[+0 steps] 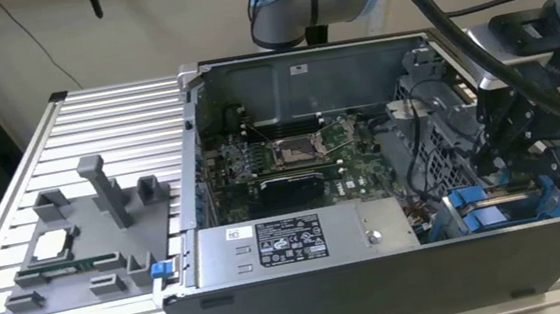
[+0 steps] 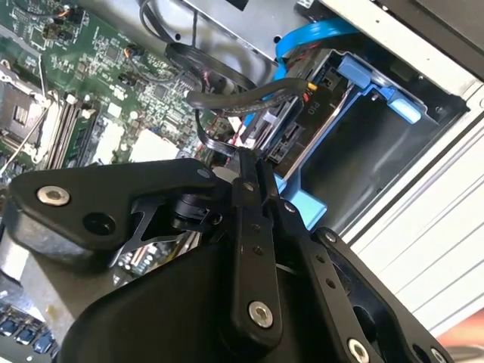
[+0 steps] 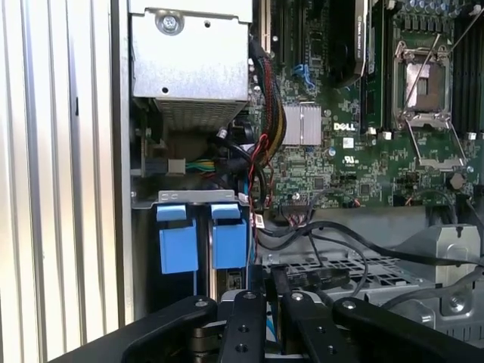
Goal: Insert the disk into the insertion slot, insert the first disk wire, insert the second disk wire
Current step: 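Insert the second disk wire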
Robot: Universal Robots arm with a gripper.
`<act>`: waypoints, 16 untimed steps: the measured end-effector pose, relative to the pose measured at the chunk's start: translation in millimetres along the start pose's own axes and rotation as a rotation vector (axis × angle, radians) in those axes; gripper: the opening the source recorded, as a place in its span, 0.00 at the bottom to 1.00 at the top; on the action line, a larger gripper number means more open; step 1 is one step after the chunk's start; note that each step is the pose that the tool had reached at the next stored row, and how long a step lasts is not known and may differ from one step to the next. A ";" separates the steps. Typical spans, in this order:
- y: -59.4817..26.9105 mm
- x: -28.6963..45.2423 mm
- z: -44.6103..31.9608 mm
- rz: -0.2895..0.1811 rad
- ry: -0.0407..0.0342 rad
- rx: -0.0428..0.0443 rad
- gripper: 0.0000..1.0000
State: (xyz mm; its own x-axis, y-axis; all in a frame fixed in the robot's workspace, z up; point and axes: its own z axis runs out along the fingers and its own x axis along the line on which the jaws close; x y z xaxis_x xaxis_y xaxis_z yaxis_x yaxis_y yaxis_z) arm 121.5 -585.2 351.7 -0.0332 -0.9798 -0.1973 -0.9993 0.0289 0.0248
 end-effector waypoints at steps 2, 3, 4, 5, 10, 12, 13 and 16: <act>0.0 0.1 0.6 0.000 0.0000 0.0016 0.00; 0.0 0.2 0.9 0.000 -0.0001 0.0021 0.00; 0.0 0.3 1.2 0.000 -0.0001 0.0025 0.00; 0.0 0.3 1.6 -0.001 -0.0002 0.0029 0.00; 0.0 0.5 2.4 -0.001 -0.0002 0.0032 0.00; -0.1 0.6 2.8 -0.001 -0.0001 0.0033 0.00; -0.1 0.6 3.1 -0.001 -0.0002 0.0032 0.00; -0.1 0.9 4.3 -0.001 -0.0002 0.0034 0.00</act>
State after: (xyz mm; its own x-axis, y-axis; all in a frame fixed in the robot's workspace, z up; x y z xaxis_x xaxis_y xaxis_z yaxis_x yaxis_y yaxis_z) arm 121.5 -585.2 347.3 -0.0325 -0.9798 -0.1974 -0.9994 0.0289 0.0213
